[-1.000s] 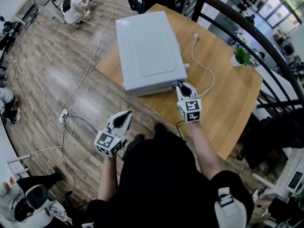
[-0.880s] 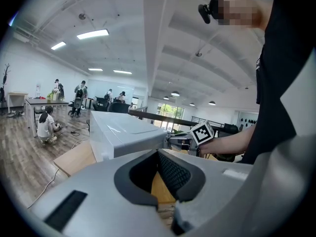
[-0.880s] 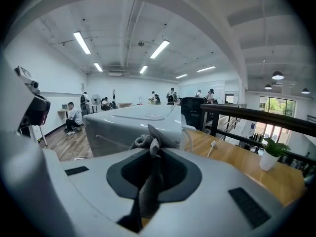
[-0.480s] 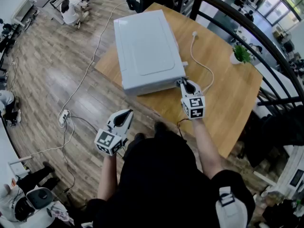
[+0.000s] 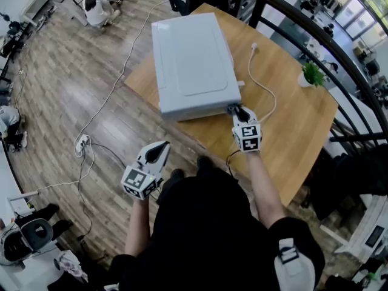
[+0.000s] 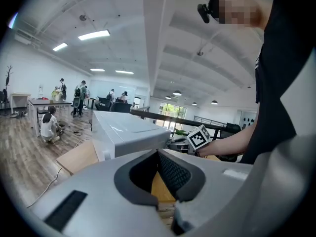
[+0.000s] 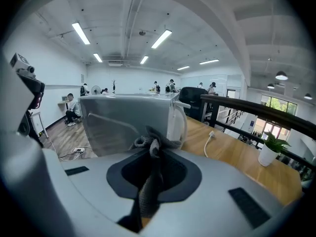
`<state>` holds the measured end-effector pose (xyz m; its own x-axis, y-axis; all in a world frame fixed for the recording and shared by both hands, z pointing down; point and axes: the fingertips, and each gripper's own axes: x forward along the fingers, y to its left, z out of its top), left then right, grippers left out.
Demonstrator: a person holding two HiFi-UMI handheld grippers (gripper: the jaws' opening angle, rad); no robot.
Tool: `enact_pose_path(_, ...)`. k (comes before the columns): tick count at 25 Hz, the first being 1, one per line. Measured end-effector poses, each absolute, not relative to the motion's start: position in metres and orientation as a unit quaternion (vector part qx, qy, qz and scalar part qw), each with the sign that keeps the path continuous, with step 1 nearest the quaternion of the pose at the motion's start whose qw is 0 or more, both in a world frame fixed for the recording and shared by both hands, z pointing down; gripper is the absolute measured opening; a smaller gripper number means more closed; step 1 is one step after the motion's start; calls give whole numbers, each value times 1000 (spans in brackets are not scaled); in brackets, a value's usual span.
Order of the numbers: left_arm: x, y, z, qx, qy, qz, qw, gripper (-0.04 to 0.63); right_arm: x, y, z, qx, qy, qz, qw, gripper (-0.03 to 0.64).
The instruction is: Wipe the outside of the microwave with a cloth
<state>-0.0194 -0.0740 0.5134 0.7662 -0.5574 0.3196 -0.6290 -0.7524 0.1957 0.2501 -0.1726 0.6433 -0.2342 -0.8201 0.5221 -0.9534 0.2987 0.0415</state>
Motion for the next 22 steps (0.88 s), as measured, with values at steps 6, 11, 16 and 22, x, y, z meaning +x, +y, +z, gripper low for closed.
enact_pose_path(6, -28, -71, 519, 921, -337, 118, 156, 0, 249, -172, 653, 567, -775, 154, 233, 33)
enact_pose_path(11, -26, -74, 516, 917, -348, 113, 158, 0, 248, -174, 650, 572, -770, 146, 243, 31)
enact_pose_path(16, -26, -71, 515, 913, -356, 118, 162, 0, 241, -173, 653, 570, -772, 158, 232, 31)
enact_pose_path(22, -40, -64, 521, 909, -367, 116, 160, 0, 236, -172, 653, 580, -768, 169, 211, 30)
